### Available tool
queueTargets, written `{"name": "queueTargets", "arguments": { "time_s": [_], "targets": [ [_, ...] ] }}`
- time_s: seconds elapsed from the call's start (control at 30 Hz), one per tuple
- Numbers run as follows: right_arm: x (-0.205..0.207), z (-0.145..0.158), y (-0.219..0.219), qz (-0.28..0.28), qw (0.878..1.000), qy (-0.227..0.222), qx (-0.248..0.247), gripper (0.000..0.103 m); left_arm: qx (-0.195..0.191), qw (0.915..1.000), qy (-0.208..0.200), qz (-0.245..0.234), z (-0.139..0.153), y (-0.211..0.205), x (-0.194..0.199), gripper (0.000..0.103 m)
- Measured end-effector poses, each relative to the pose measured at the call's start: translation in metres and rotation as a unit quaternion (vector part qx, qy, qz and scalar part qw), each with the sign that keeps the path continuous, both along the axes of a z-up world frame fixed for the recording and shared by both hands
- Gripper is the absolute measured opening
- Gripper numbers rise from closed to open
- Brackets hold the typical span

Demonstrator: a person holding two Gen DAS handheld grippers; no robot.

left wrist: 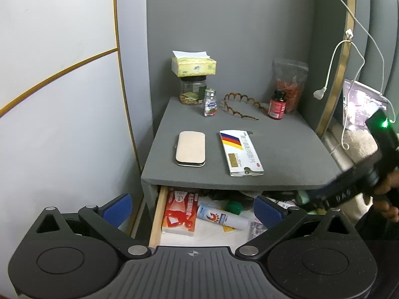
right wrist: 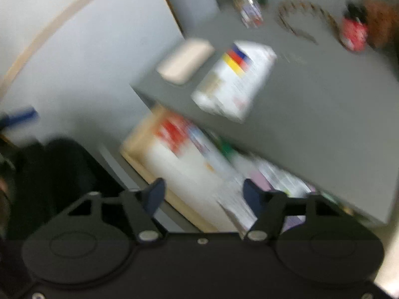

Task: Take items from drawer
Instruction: 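Reach the right tool back into the drawer toward the white spray can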

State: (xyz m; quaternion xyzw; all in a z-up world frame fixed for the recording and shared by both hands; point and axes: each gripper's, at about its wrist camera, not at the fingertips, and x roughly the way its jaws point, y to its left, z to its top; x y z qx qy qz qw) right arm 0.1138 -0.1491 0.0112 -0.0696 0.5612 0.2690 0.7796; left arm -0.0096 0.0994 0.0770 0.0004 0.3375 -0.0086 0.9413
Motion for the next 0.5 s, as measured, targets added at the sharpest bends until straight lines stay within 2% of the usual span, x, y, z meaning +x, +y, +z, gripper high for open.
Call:
{"name": "queueTargets", "arguments": {
  "time_s": [0.07,0.23,0.27,0.4,0.5],
  "targets": [
    [0.004,-0.014,-0.001,0.008,0.999,0.012,-0.035,0.04,0.003,1.0,0.003,0.0,-0.002,-0.001,0.0,0.103],
    [0.013,-0.04,0.016,0.03,0.997,0.034,-0.064,0.041,0.009,0.9999,0.006,-0.004,-0.006,-0.002,0.0,0.103],
    [0.018,-0.049,0.028,0.04,0.995,0.035,-0.081,0.042,0.009,0.9999,0.005,-0.003,-0.006,-0.002,0.0,0.103],
    [0.028,-0.058,0.056,0.056,0.996,0.02,-0.067,0.051,0.006,0.9999,0.008,0.004,-0.007,0.002,0.002,0.103],
    [0.038,-0.067,0.08,0.074,0.996,0.006,-0.052,0.052,0.005,0.9999,0.01,0.007,-0.009,0.004,0.003,0.103]
  ]
}}
